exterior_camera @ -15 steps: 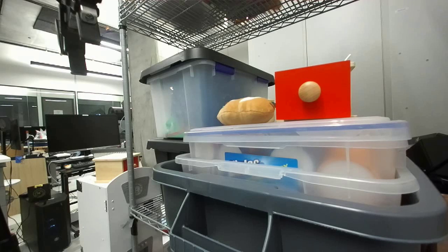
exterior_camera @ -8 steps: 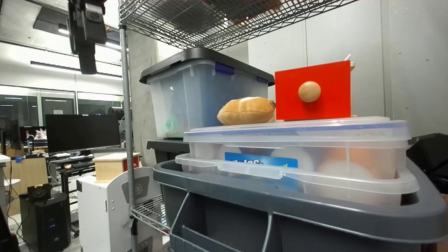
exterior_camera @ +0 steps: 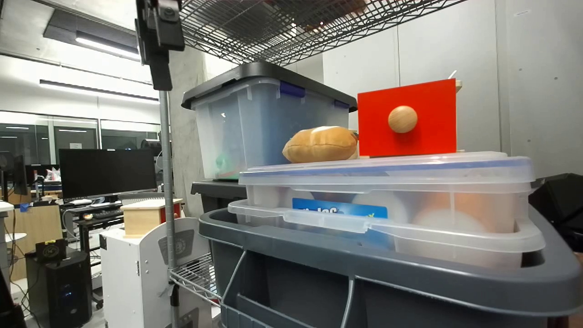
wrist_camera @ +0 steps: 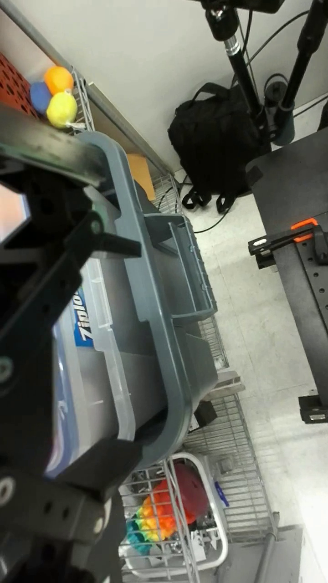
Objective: Pick up the bread and put it in the bowl
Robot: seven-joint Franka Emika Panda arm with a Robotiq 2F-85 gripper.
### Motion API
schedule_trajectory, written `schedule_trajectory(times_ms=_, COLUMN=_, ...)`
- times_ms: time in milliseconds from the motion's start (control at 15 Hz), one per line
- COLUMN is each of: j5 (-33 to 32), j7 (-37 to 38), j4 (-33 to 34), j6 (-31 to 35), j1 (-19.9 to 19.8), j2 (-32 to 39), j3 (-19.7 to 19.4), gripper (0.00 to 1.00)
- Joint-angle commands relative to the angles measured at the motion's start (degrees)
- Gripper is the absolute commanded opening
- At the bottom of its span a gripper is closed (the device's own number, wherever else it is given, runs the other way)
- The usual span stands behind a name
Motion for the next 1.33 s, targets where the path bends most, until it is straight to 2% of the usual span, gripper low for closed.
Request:
schedule_trajectory(times_ms=0, j5=-2.33, j7=-1.69, j4=1.33, j6=6.31, j1=0.17, j2=3.02, j3=-1.89, gripper=1.00)
schedule_trajectory(times_ms=267, j5=-4.31, j7=-3.53, j4=0.36, j6=15.33, j1=0.48, j2=6.42, j3=-2.43, gripper=1.00)
schedule_trajectory(times_ms=533, j5=-4.08, j7=-5.87, j4=1.36, j6=21.31, j1=1.12, j2=9.64, j3=-2.68, gripper=1.00)
schedule_trajectory(times_ms=1267, j5=-3.68, j7=-12.33, j4=7.26, j6=28.43, j1=1.06, j2=16.93, j3=-5.22, gripper=1.00)
